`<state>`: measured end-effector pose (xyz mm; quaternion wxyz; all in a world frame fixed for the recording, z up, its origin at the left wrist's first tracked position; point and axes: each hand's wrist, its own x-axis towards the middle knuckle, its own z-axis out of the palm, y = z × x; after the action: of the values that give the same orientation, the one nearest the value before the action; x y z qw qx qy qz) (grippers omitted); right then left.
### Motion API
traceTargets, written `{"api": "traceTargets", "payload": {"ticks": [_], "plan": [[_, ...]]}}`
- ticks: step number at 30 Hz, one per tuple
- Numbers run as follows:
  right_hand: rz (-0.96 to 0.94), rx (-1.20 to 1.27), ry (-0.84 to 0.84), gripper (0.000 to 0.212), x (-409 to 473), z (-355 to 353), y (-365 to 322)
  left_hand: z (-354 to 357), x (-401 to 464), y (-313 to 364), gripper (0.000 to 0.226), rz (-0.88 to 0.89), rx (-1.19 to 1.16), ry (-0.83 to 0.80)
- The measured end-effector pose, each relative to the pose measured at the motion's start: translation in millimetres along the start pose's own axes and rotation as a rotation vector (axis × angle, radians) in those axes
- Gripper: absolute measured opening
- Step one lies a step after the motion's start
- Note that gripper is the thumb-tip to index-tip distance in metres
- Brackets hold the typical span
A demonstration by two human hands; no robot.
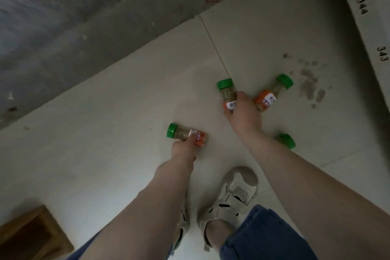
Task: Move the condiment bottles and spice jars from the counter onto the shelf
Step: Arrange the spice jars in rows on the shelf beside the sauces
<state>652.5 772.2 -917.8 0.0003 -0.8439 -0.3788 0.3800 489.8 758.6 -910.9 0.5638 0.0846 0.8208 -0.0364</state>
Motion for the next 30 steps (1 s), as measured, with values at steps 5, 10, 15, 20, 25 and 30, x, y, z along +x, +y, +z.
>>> {"api": "traceTargets", "payload": {"ticks": [5, 10, 15, 20, 25, 30], "plan": [[0.024, -0.014, -0.002, 0.045, 4.2, 2.7, -2.7, 9.5, 3.7, 11.6, 0.020, 0.023, -0.163, -0.003], [0.120, 0.221, -0.041, 0.044, -31.3, -29.3, -7.1, -5.5, -34.6, 25.5, 0.039, 0.084, -0.150, -0.049], [0.214, 0.420, -0.082, 0.027, -108.9, -95.1, -16.0, -47.8, -132.6, 40.3, 0.040, 0.181, 0.051, -0.081], [0.279, 0.674, -0.049, 0.019, -216.9, -202.1, -40.5, -100.3, -271.1, 61.3, 0.031, 0.288, 0.232, -0.140], [0.329, 0.840, 0.082, 0.029, -320.3, -300.4, -57.1, -138.8, -414.4, 75.3, 0.029, 0.400, 0.316, -0.256], [0.348, 0.975, 0.212, 0.031, -427.0, -374.8, -65.2, -174.1, -532.7, 75.0, 0.026, 0.580, 0.455, -0.426]]}}
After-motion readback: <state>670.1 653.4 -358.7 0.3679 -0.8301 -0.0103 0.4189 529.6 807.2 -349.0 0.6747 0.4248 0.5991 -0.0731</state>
